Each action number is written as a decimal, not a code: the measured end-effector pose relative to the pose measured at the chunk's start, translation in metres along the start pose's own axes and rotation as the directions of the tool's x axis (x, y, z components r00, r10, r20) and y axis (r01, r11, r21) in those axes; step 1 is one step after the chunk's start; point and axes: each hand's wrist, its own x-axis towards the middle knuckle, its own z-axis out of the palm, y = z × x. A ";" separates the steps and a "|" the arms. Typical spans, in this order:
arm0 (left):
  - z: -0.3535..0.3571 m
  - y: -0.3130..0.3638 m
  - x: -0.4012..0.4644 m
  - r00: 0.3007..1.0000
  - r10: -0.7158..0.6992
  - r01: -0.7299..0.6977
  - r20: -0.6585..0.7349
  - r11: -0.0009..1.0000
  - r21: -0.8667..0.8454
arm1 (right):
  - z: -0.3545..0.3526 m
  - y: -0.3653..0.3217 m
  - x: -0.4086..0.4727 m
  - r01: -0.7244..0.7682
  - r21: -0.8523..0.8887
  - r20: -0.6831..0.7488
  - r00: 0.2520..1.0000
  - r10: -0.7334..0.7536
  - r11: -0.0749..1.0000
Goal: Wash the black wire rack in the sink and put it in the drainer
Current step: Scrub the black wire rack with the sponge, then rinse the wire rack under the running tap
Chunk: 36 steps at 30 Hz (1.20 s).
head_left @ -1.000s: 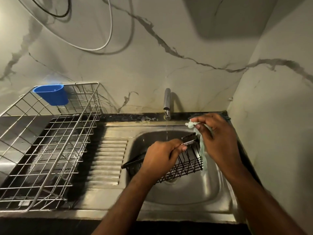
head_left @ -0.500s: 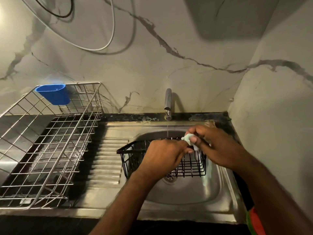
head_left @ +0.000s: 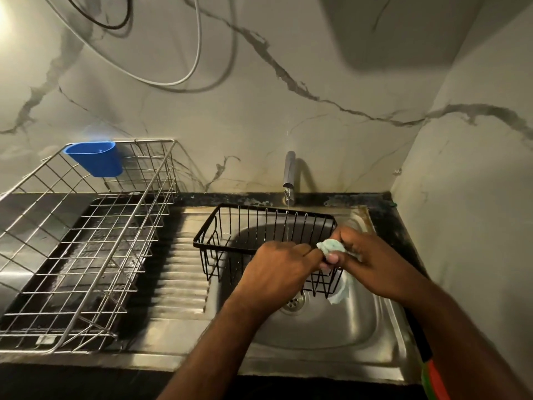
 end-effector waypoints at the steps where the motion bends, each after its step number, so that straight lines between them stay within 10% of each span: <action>1: 0.000 0.001 0.000 1.000 0.011 -0.011 -0.008 1.000 0.001 | -0.001 0.001 0.001 -0.017 0.009 -0.035 0.999 0.018 1.000; 10: 0.001 0.001 0.002 0.998 -0.058 0.053 -0.038 0.992 -0.113 | -0.005 0.009 -0.003 -0.140 -0.031 -0.448 0.887 0.112 0.990; 36: 0.067 0.103 0.074 0.968 0.251 -0.243 -0.023 0.903 -0.356 | -0.046 0.035 -0.175 -0.649 0.054 -0.571 0.604 0.556 0.759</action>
